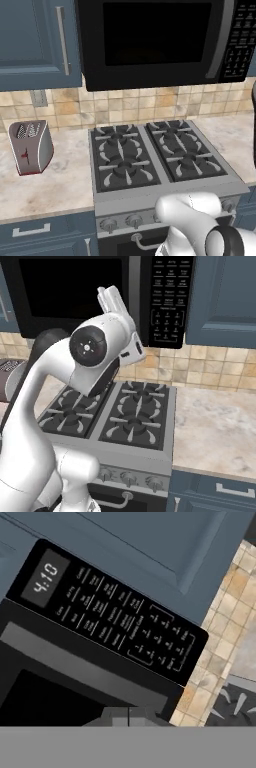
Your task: Transport the fish from the fridge to the microwave and turn on the microwave.
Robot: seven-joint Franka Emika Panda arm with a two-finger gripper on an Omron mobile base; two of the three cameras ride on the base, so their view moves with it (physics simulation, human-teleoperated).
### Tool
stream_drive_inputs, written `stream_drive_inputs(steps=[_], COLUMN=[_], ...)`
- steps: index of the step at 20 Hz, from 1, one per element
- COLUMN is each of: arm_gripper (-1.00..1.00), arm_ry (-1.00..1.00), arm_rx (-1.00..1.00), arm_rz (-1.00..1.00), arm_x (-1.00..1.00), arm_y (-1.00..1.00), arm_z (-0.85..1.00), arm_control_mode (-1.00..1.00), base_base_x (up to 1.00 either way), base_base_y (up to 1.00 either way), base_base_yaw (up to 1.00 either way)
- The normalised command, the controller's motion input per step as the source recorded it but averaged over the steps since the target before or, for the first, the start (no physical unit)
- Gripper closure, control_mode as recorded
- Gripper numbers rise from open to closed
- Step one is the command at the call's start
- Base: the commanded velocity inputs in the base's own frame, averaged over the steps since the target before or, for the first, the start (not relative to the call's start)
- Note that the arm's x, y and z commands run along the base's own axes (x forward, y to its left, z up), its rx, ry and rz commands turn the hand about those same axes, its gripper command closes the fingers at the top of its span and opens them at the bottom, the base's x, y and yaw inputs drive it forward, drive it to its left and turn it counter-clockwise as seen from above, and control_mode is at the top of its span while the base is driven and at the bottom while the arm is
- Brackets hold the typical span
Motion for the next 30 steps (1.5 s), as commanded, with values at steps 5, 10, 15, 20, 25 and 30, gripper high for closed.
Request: stream_drive_inputs(steps=[5, 10, 15, 20, 25, 30], arm_gripper=[1.00, 1.00, 1.00, 1.00, 1.00, 1.00], arm_ry=[-0.11, -0.01, 0.00, 0.00, 0.00, 0.00], arm_rx=[0.25, 0.21, 0.15, 0.08, 0.08, 0.06], arm_rz=[0.00, 0.00, 0.00, 0.00, 0.00, 0.00], arm_x=[0.00, 0.00, 0.00, 0.03, 0.12, 0.20], arm_y=[-0.12, -0.08, -0.04, 0.00, 0.00, 0.00], arm_z=[-0.33, -0.18, -0.20, -0.25, -0.12, -0.01], arm_control_mode=[-1.00, -1.00, -1.00, -1.00, -1.00, -1.00], base_base_x=[0.00, 0.00, 0.00, 0.00, 0.00, 0.00], base_base_y=[0.00, 0.00, 0.00, 0.00, 0.00, 0.00], base_base_yaw=[0.00, 0.00, 0.00, 0.00, 0.00, 0.00])
